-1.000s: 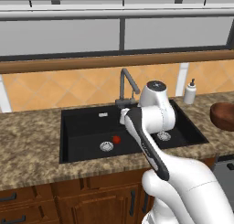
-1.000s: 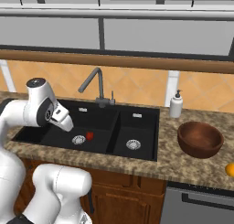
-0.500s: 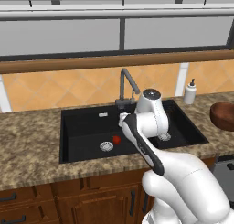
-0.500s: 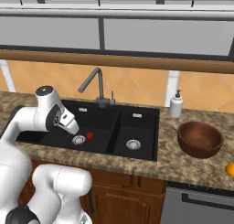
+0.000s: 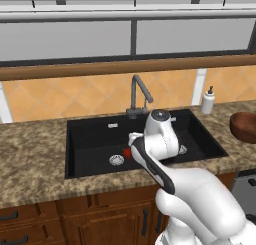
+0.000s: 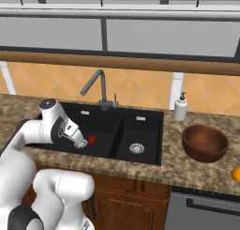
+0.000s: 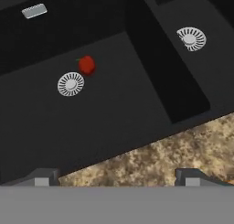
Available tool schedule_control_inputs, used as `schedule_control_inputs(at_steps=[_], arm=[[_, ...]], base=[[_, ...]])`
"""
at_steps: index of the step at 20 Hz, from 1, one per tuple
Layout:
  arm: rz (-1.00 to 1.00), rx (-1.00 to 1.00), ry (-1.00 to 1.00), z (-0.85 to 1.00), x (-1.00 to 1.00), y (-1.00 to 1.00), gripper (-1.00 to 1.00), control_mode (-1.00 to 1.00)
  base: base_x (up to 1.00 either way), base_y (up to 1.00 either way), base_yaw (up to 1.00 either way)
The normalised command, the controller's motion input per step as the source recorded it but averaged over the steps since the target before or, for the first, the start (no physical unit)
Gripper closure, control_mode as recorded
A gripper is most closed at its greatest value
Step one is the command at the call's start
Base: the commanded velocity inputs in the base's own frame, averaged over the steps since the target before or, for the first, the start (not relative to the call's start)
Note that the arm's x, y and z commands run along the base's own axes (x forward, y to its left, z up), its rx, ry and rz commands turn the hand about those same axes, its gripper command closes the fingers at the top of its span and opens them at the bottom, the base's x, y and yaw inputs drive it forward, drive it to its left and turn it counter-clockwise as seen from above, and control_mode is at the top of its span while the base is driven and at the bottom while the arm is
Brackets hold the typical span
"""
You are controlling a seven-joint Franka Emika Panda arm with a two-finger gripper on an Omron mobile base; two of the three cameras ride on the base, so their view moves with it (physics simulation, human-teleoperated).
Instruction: Pick the bell pepper from the sink and place it in the bowl. Then pick the bowl and place it in the microwave. Then close the microwave door and press the start button.
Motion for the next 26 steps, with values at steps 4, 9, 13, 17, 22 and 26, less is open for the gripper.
schedule_control_inputs(at_steps=[4, 9, 13, 17, 22, 26], arm=[[0.00, 0.00, 0.00, -0.31, 0.52, 0.01, -1.00, -1.00], [0.01, 0.00, 0.00, -0.17, 0.46, 0.01, -1.00, -1.00], [0.00, 0.00, 0.00, -0.11, 0.41, 0.11, -1.00, -1.00], [0.00, -0.01, 0.00, -0.18, 0.27, 0.10, -1.00, -1.00], [0.00, 0.00, 0.00, -0.27, 0.19, 0.00, -1.00, -1.00], [0.00, 0.00, 0.00, -0.29, 0.18, -0.01, -1.00, -1.00]], base=[[0.00, 0.00, 0.00], [0.00, 0.00, 0.00], [0.00, 0.00, 0.00], [0.00, 0.00, 0.00], [0.00, 0.00, 0.00], [0.00, 0.00, 0.00]])
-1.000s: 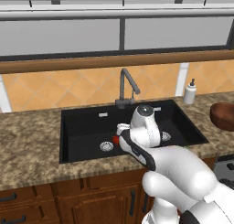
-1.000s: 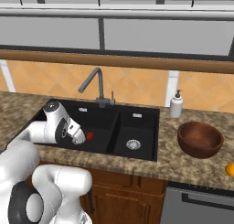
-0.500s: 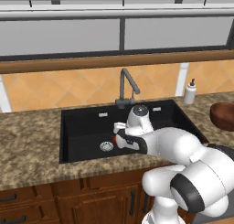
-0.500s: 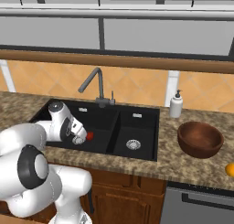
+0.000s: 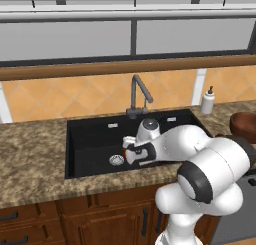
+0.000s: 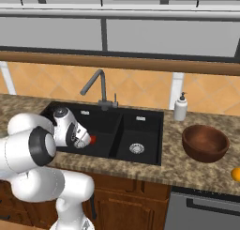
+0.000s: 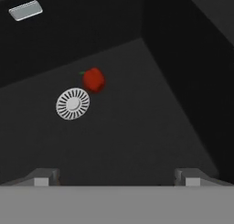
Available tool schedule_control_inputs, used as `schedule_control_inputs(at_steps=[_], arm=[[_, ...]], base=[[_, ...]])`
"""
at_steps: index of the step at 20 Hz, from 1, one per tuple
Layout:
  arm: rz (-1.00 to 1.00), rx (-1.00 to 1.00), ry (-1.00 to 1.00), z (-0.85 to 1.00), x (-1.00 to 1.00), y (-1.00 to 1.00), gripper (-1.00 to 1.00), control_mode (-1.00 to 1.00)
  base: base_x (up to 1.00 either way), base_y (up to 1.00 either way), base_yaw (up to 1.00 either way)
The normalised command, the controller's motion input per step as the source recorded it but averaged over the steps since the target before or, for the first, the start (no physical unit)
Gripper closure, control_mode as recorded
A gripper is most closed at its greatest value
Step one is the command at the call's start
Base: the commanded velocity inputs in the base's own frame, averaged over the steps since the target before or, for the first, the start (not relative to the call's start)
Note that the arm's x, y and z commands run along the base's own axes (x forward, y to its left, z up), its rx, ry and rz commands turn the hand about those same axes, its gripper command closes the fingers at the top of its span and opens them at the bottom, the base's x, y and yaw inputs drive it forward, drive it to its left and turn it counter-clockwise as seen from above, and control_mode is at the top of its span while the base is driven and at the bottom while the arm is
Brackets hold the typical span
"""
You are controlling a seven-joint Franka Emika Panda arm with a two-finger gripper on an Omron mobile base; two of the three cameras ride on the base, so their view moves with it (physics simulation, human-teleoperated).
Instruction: Pick the bell pepper from the sink and place it in the bowl. Then pick the bowl and place it in the microwave. Then close the microwave door and press the start button.
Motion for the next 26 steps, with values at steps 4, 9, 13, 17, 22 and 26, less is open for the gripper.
schedule_control_inputs(at_steps=[4, 9, 13, 17, 22, 26], arm=[[0.00, 0.00, 0.00, -0.21, 0.20, 0.00, -1.00, -1.00], [0.00, 0.00, 0.00, -0.17, 0.18, 0.00, -1.00, -1.00], [0.00, 0.00, 0.00, -0.20, 0.30, 0.00, -1.00, -1.00], [0.00, 0.00, 0.00, -0.21, 0.41, 0.00, -1.00, -1.00], [0.00, 0.00, 0.00, -0.14, 0.35, 0.01, -1.00, -1.00], [0.00, -0.01, 0.00, -0.17, 0.28, 0.13, -1.00, -1.00]], base=[[0.00, 0.00, 0.00], [0.00, 0.00, 0.00], [0.00, 0.00, 0.00], [0.00, 0.00, 0.00], [0.00, 0.00, 0.00], [0.00, 0.00, 0.00]])
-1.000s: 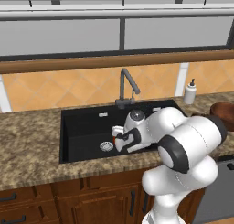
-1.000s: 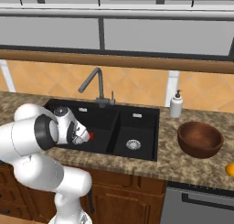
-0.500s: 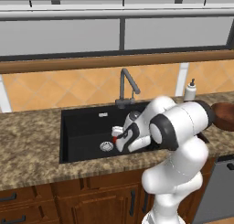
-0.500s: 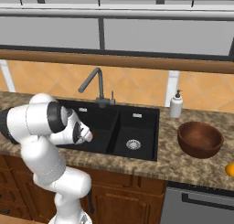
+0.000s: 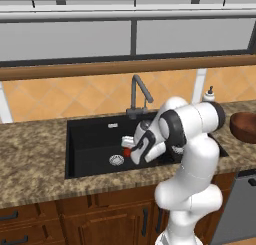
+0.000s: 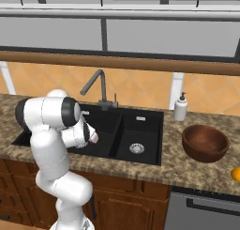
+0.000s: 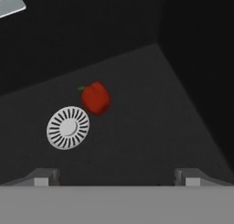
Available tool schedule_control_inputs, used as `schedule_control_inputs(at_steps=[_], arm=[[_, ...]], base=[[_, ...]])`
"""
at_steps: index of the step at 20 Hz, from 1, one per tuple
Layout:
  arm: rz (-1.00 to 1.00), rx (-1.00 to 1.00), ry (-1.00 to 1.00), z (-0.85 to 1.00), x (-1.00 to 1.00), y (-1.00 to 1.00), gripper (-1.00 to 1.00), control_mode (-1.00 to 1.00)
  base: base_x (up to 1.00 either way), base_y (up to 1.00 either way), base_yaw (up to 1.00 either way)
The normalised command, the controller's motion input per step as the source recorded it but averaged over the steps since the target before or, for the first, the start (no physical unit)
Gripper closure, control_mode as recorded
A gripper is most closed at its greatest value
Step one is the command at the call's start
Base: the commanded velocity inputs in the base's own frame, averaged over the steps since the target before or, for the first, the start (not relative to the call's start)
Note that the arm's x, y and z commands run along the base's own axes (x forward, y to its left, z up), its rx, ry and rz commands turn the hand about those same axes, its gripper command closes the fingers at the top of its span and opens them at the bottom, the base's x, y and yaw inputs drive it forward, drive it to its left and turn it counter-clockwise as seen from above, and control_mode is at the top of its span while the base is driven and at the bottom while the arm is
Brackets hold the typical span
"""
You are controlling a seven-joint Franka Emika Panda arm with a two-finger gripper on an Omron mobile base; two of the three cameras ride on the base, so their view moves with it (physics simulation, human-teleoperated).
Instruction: Pick the bell pepper from the sink and place it in the bowl. Then pick the bowl and place it in the microwave. Then close the microwave door and press the start button.
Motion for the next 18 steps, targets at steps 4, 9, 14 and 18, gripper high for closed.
schedule_control_inputs(at_steps=[4, 9, 14, 18], arm=[[0.00, -0.01, 0.00, -0.15, 0.25, 0.22, -1.00, -1.00], [0.00, -0.03, 0.00, -0.32, 0.11, 0.17, -1.00, -1.00], [0.00, 0.00, -0.01, -0.52, 0.00, 0.00, -1.00, -1.00], [0.00, 0.00, -0.01, -0.34, 0.16, 0.00, -1.00, -1.00]], base=[[0.00, 0.00, 0.00], [0.00, 0.00, 0.00], [0.00, 0.00, 0.00], [0.00, 0.00, 0.00]])
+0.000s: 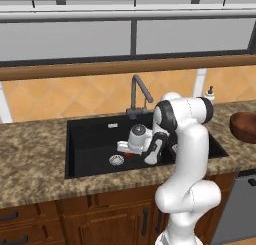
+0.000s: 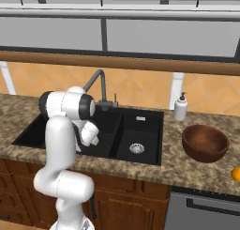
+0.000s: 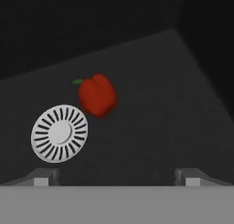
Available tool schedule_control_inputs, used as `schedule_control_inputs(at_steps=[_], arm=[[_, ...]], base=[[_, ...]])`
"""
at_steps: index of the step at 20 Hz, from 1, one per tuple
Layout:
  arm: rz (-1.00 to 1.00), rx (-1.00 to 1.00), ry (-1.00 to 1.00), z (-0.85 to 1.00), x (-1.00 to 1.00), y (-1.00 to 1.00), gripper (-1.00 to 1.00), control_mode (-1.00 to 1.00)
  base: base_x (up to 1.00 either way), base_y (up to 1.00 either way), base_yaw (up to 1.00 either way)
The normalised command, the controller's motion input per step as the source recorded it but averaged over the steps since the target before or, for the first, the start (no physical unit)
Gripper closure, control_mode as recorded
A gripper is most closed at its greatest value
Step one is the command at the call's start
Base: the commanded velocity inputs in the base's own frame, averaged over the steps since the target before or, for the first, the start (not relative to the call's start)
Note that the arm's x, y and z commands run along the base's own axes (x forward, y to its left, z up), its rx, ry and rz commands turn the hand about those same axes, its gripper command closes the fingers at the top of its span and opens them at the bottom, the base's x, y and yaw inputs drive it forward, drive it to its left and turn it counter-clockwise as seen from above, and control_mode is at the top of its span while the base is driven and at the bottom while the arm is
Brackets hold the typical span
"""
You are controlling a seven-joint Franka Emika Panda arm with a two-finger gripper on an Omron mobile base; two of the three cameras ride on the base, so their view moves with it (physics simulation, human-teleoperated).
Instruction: Pick the bell pepper from the sink and place it in the bowl. Then pick the bowl and place it in the microwave. Then close the microwave door and press the start button.
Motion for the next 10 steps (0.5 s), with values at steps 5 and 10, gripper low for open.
schedule_control_inputs(at_steps=[5, 10], arm=[[0.00, 0.00, 0.00, -0.20, 0.43, 0.00, -1.00, -1.00], [0.00, 0.00, 0.00, -0.22, 0.51, 0.00, -1.00, -1.00]], base=[[0.00, 0.00, 0.00], [0.00, 0.00, 0.00]])
